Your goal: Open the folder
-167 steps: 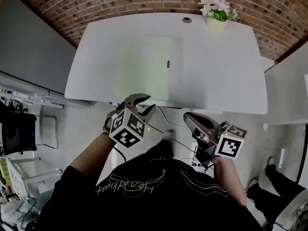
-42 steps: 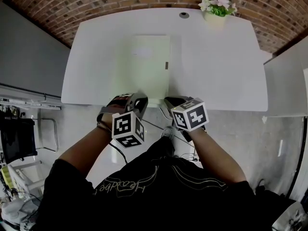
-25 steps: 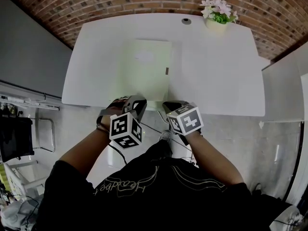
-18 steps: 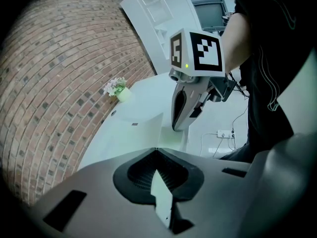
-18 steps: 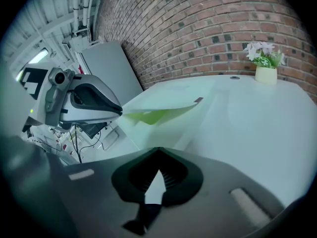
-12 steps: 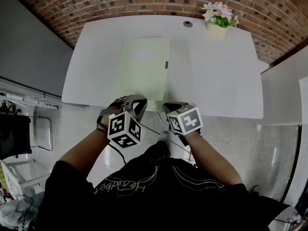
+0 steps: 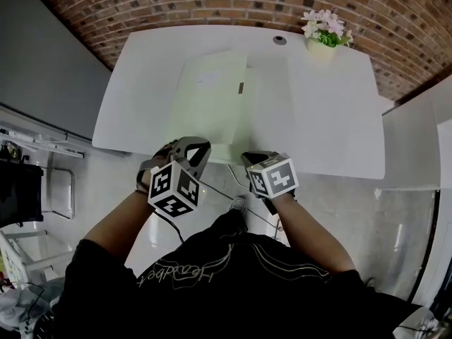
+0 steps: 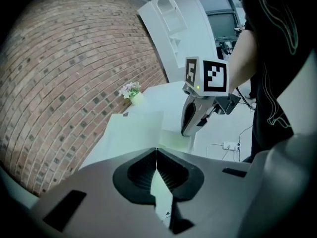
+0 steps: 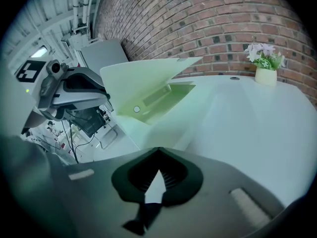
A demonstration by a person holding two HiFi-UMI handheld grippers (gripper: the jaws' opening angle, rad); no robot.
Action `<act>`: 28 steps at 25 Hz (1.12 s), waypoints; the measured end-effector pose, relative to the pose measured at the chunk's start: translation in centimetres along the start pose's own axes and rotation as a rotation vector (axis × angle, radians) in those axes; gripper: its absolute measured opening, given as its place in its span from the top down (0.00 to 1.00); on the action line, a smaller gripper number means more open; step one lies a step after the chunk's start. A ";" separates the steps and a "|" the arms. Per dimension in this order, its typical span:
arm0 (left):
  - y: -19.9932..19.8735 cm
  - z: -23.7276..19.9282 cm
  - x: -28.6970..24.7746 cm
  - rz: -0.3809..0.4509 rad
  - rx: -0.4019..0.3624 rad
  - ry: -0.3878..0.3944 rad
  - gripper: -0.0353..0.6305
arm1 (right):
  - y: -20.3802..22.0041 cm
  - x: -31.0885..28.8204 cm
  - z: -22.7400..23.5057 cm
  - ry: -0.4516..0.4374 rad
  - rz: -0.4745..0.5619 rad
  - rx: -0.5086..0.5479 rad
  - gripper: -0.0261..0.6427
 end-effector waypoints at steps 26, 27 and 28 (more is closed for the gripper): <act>3.8 -3.1 5.8 0.029 0.276 -0.236 0.94 | -0.1 0.2 -0.1 0.010 0.042 0.051 0.96; 4.0 -3.2 5.9 0.033 0.289 -0.238 0.94 | -0.1 0.2 -0.2 0.009 0.043 0.050 0.96; 4.2 -3.4 6.1 0.039 0.304 -0.242 0.94 | -0.1 0.1 -0.3 0.007 0.043 0.052 0.96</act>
Point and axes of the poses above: the fingertips, and each gripper's own axes: x backward along the fingers, z to its right, y out of its underside, the point moved 3 cm from there along x, backward along the fingers, and after that the axes turned 1 degree about y, right-handed, at the moved point
